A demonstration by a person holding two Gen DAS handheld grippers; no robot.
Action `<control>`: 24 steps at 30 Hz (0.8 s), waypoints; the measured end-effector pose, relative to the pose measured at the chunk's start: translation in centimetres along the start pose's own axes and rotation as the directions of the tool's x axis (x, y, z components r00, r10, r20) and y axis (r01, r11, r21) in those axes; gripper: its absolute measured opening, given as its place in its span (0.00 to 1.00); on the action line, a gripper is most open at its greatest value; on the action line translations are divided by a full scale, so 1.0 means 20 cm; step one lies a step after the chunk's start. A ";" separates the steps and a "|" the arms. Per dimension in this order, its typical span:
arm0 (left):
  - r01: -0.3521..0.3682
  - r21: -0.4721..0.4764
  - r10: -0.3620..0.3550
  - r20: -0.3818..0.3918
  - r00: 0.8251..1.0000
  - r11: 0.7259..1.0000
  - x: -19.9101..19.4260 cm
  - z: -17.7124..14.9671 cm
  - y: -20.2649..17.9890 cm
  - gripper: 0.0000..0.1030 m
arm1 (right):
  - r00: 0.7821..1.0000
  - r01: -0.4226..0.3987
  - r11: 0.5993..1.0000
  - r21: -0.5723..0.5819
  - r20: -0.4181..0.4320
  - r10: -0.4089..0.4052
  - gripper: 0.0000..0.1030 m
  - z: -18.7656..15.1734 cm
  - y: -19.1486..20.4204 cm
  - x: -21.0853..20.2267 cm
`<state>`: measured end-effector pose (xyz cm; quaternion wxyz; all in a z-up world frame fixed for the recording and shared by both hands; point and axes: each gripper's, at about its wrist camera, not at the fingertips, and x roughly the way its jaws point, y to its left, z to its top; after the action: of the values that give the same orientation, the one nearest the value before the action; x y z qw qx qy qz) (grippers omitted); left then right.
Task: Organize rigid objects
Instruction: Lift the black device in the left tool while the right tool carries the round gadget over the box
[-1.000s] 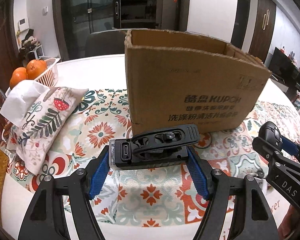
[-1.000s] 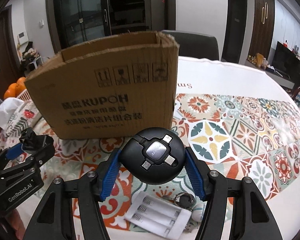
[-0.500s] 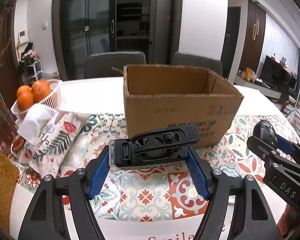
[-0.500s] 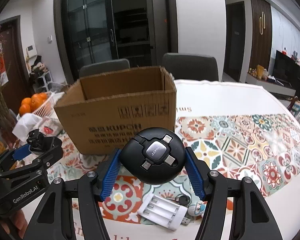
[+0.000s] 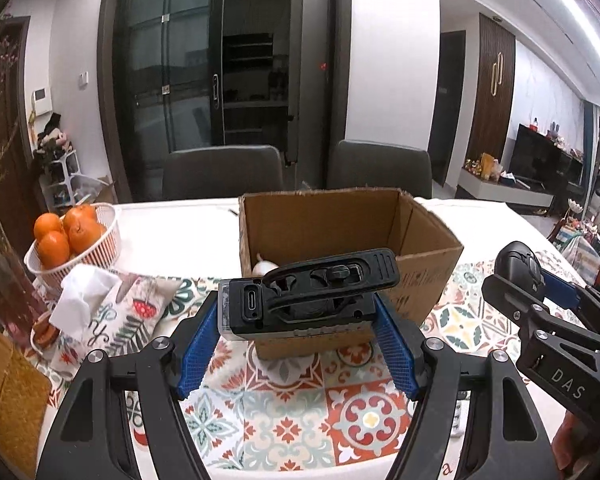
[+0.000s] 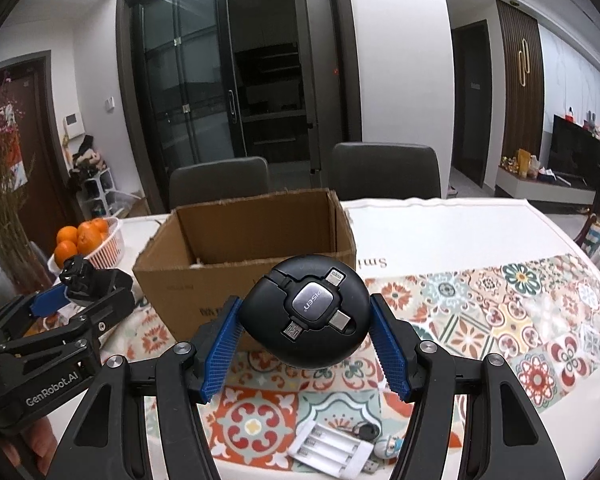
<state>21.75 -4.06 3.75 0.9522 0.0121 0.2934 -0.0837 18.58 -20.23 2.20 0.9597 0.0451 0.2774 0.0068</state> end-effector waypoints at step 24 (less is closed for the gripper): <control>0.000 0.092 -0.002 0.027 1.000 0.996 0.13 0.31 0.02 0.70 | 0.999 -0.021 0.999 -0.045 0.046 0.023 0.62 0.26 0.04 0.09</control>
<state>27.30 -4.56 7.46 0.9545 0.0546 0.2765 -0.0978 22.88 -19.74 5.76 0.9665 0.0271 0.2543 0.0226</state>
